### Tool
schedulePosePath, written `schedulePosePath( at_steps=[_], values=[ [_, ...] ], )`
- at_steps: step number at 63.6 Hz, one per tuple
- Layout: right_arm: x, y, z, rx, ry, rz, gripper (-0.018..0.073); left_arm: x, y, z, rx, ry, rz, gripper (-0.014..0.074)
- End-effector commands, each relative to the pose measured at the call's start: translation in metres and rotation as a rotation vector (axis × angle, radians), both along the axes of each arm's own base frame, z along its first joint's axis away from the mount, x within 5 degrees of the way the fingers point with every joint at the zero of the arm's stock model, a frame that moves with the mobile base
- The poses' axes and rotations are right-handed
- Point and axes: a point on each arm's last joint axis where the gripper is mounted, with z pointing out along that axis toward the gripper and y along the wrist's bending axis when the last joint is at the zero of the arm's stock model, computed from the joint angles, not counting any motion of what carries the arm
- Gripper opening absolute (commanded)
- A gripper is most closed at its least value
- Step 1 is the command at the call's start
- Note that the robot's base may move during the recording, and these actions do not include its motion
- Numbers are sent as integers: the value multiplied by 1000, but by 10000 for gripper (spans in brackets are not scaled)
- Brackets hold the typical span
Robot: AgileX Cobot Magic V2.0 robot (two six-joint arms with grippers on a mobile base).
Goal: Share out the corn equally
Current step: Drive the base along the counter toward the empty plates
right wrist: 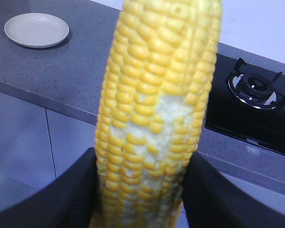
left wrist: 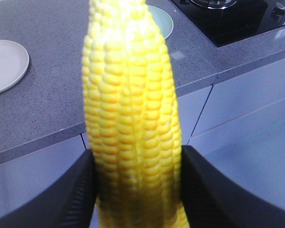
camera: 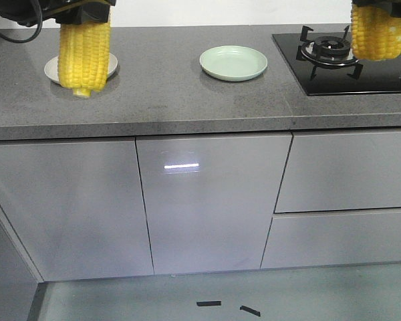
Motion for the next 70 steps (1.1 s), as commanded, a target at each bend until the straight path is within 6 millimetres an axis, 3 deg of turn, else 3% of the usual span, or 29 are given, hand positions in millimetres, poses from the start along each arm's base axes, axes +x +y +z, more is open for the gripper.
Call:
schedulePosePath(
  at_steps=[1,70],
  values=[
    [-10,-6,21,24,-129,-1,-5,-12,5,23,-62,-117,-3,-6],
    [-10,-6,21,25,-130,-1,-5,-12,5,23,-62,-117,-3,-6]
  ],
)
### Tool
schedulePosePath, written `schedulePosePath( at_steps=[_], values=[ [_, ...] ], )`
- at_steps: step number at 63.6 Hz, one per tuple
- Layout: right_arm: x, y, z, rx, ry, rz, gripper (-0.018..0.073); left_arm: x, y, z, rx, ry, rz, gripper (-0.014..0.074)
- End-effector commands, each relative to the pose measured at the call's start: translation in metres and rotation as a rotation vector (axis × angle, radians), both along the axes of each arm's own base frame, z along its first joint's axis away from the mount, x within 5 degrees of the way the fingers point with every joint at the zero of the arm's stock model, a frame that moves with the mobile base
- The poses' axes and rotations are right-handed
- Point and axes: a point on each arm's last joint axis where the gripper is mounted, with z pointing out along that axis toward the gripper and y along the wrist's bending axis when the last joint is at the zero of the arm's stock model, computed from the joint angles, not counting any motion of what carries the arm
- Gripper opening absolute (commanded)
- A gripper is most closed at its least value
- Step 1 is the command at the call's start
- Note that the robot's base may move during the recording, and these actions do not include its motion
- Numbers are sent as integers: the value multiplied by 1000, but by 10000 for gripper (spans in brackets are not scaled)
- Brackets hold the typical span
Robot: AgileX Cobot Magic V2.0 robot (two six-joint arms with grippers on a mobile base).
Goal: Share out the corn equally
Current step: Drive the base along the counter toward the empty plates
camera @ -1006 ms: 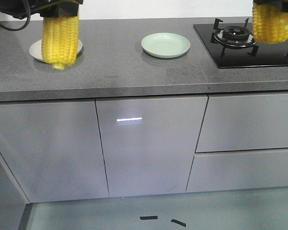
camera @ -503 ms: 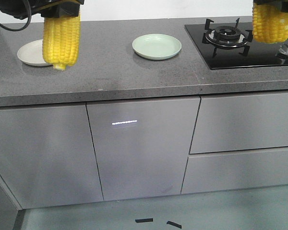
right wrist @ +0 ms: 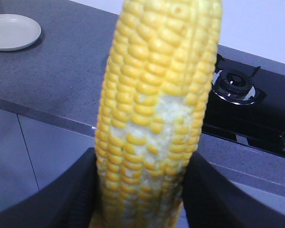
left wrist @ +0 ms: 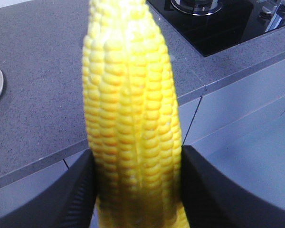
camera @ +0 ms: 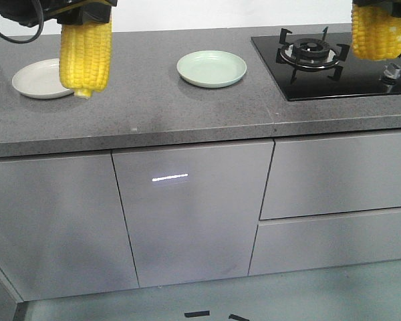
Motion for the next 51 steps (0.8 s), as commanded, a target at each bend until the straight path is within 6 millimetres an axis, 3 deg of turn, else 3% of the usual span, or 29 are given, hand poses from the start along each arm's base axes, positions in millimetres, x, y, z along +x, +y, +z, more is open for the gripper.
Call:
schedulePosePath(
  at_steps=[1,51],
  values=[
    [-10,-6,21,25,-130,-1,-5,-12,5,23,-62,-116,-3,-6],
    [-10,-6,21,25,-130,-1,-5,-12,5,23,-62,-116,-3,-6]
  ],
)
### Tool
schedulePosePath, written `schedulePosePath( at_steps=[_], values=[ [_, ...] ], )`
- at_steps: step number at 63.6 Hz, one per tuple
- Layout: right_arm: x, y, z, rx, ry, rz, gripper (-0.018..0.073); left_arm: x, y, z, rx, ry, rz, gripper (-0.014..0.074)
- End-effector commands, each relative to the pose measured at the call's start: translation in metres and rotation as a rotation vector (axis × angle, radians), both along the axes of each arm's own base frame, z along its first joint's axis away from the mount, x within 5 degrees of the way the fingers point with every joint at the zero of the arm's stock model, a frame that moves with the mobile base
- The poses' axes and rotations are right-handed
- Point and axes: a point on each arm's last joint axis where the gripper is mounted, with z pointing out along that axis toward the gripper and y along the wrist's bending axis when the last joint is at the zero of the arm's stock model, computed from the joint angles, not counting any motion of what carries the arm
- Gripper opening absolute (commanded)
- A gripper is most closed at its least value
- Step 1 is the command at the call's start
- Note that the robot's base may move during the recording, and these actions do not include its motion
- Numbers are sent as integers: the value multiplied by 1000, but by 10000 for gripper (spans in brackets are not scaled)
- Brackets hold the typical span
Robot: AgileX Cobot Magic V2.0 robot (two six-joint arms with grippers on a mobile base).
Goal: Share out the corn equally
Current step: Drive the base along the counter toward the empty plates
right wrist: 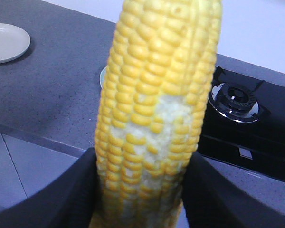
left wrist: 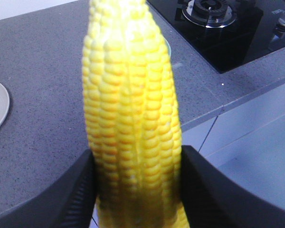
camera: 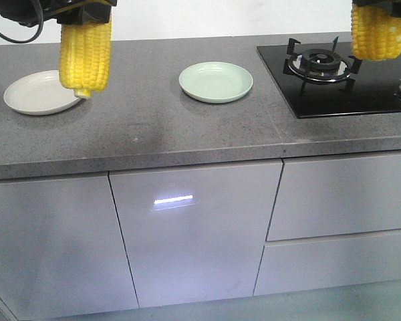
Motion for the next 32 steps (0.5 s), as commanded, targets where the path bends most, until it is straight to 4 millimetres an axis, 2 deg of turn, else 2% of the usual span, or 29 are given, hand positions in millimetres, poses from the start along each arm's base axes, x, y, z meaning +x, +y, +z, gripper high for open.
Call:
schedulePosePath(
  at_steps=[1,32],
  values=[
    [-10,-6,21,25,-130,-1,-5,-12,5,23,-62,-116,-3,-6],
    [-10,-6,21,25,-130,-1,-5,-12,5,23,-62,-116,-3,-6]
  ],
)
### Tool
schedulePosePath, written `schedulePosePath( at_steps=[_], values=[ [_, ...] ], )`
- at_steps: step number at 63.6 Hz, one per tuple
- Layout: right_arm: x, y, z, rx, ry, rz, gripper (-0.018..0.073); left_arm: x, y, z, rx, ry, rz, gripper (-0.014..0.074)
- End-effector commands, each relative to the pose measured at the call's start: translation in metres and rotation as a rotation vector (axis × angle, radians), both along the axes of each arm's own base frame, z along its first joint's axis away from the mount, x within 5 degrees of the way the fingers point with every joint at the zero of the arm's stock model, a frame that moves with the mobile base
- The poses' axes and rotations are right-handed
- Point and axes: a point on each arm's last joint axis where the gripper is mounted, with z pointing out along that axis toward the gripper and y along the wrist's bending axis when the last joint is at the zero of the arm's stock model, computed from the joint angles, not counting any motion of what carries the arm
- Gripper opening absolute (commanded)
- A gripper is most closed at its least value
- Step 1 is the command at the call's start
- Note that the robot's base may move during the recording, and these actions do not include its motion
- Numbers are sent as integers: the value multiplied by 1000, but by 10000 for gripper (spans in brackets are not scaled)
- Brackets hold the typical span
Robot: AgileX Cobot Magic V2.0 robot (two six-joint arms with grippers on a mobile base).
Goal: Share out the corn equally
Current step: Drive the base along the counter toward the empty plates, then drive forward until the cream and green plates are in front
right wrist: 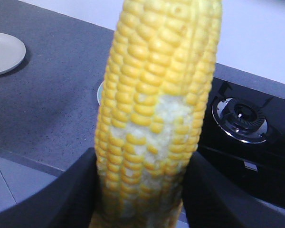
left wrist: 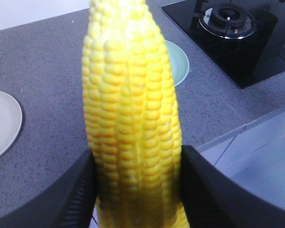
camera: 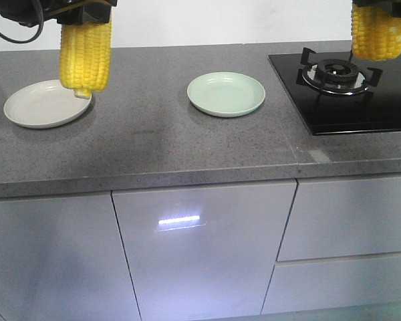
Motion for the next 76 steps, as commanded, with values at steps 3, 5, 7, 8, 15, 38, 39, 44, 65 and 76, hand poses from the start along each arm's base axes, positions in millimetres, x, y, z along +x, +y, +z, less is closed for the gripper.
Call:
schedulePosePath(
  at_steps=[3,5,7,8,15,38,39,44,65,76],
  values=[
    [-10,-6,21,25,-130,-1,-5,-12,5,23,-62,-116,-3,-6],
    [-10,-6,21,25,-130,-1,-5,-12,5,23,-62,-116,-3,-6],
    [-10,-6,21,25,-130,-1,-5,-12,5,23,-62,-116,-3,-6],
    [-10,-6,21,25,-130,-1,-5,-12,5,23,-62,-116,-3,-6],
    [-10,-6,21,25,-130,-1,-5,-12,5,23,-62,-116,-3,-6],
    [-10,-6,21,25,-130,-1,-5,-12,5,23,-62,-116,-3,-6],
    [-10,-6,21,25,-130,-1,-5,-12,5,23,-62,-116,-3,-6],
    [-10,-6,21,25,-130,-1,-5,-12,5,23,-62,-116,-3,-6],
    [-10,-6,21,25,-130,-1,-5,-12,5,23,-62,-116,-3,-6],
    [-10,-6,21,25,-130,-1,-5,-12,5,23,-62,-116,-3,-6]
  ],
)
